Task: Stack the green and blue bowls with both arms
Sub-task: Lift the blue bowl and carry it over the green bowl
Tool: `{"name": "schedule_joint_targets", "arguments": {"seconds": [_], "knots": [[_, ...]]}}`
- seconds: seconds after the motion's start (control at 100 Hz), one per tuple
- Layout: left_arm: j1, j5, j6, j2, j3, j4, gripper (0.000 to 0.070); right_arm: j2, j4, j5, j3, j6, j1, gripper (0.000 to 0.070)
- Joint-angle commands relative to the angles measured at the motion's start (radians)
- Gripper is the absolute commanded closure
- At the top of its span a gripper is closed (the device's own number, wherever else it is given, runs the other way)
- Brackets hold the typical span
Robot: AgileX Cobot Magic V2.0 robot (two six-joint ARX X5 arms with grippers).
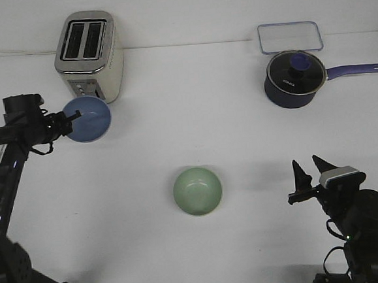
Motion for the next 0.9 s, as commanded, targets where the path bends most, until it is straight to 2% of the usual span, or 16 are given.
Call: {"name": "schedule_joint_targets", "arguments": {"seconds": [0.0,0.14,0.34,0.45,0.63,0.75,0.89], "knots": [[0.003,0.049,0.045,-0.064,0.024,-0.04,0.0685,0.002,0.011,0.003,0.009,0.011,0.001,0.0325],[-0.008,0.176,0.059,-0.207,0.024,-0.137,0.0685,0.001,0.013,0.003,0.009,0.012,0.001,0.0325],[-0.166,0.211,0.077,-0.319,0.015,-0.24,0.0685,0.001,0.016,0.002,0.009,0.014,0.001,0.0325],[-0.313,0.207,0.064,-0.327,-0.016,-0.23,0.0685,0.001,0.016,0.002,0.009,0.015,0.001,0.0325],[-0.563,0.166,0.015,-0.298,-0.13,-0.111,0.0685,0.001,0.016,0.002,0.009,0.017,0.003,0.0325],[-0.665,0.163,0.005,-0.248,-0.187,-0.043,0.0685,0.001,0.016,0.002,0.009,0.018,0.016,0.0325],[-0.741,0.112,0.013,-0.162,-0.193,-0.013,0.0685,0.001,0.016,0.002,0.009,0.017,0.025,0.0325]]}}
